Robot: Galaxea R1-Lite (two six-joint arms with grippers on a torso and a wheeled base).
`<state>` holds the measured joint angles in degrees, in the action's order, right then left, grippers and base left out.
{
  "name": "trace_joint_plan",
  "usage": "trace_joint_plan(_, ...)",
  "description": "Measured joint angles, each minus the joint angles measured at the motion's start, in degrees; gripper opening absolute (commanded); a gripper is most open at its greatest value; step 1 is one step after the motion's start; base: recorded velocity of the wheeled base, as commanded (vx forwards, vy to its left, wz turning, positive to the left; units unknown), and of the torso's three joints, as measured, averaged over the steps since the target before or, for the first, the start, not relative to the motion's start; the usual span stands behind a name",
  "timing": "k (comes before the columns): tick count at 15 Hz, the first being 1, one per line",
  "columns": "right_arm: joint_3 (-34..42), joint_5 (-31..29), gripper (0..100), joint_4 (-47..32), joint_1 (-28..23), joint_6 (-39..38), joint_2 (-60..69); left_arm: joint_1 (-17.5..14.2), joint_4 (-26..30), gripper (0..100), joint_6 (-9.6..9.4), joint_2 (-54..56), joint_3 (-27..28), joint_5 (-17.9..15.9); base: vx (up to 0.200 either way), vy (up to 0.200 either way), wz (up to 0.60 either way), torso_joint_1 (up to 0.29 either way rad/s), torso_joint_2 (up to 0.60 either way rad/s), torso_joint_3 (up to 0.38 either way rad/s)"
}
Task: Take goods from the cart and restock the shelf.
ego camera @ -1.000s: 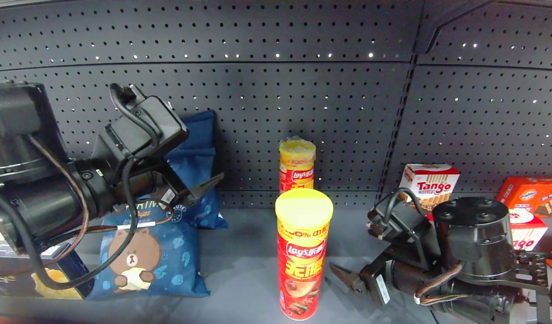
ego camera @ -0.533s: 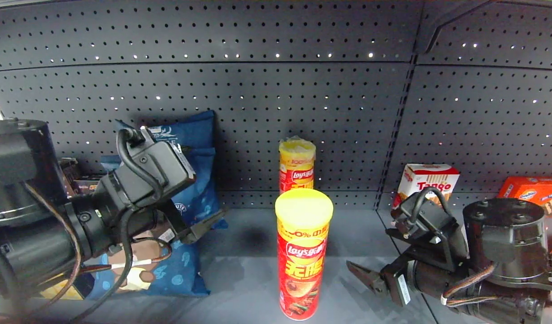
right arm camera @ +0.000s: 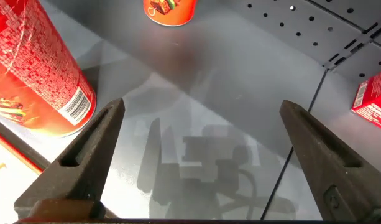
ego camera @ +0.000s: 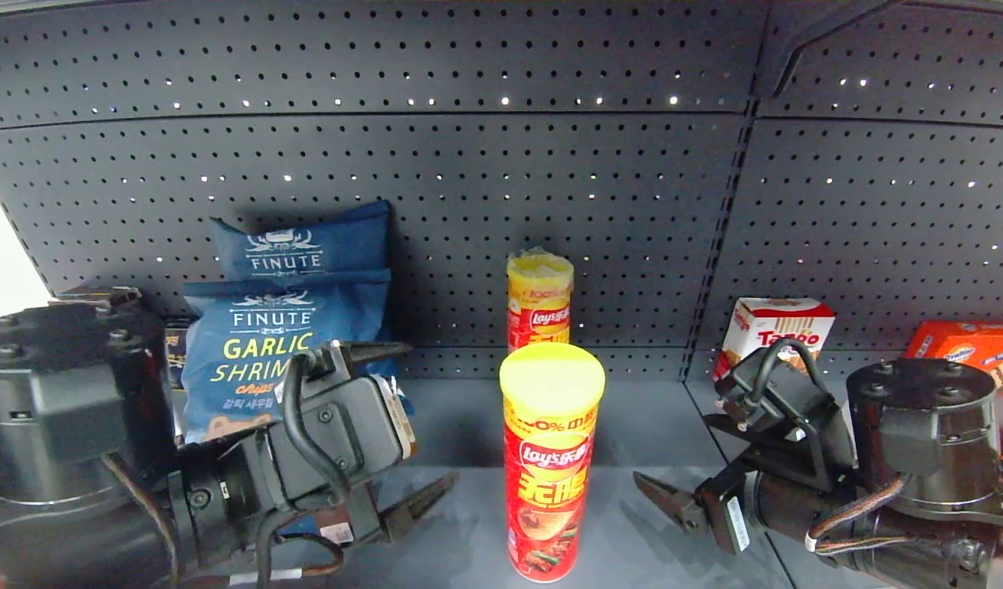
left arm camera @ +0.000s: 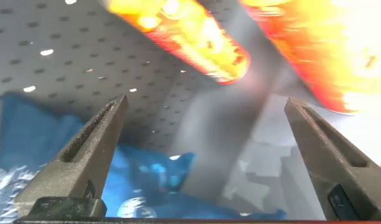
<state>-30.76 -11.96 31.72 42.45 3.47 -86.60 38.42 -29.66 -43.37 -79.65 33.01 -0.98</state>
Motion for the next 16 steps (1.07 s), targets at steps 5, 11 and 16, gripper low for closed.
trace_joint_plan(5, 0.06, 0.00, 100, 0.00, -0.41, 0.02, 0.00, 2.41, -0.44, 100, -0.55, -2.05, -0.51, -0.06, 0.000, 0.000, 0.00, 0.000, 0.00, 0.000)
trace_joint_plan(11, 0.26, 0.06, 100, 0.05, -1.22, 0.02, 0.09, 4.51, -0.77, 100, -1.07, -5.18, 0.00, -0.15, 0.000, 0.000, 0.00, 0.000, 0.00, 0.000)
trace_joint_plan(16, 0.44, 0.06, 100, 0.07, -1.27, 0.02, 0.13, 4.82, -1.12, 100, -1.01, -6.75, -0.02, -0.17, 0.000, 0.000, 0.00, 0.000, 0.00, 0.000)
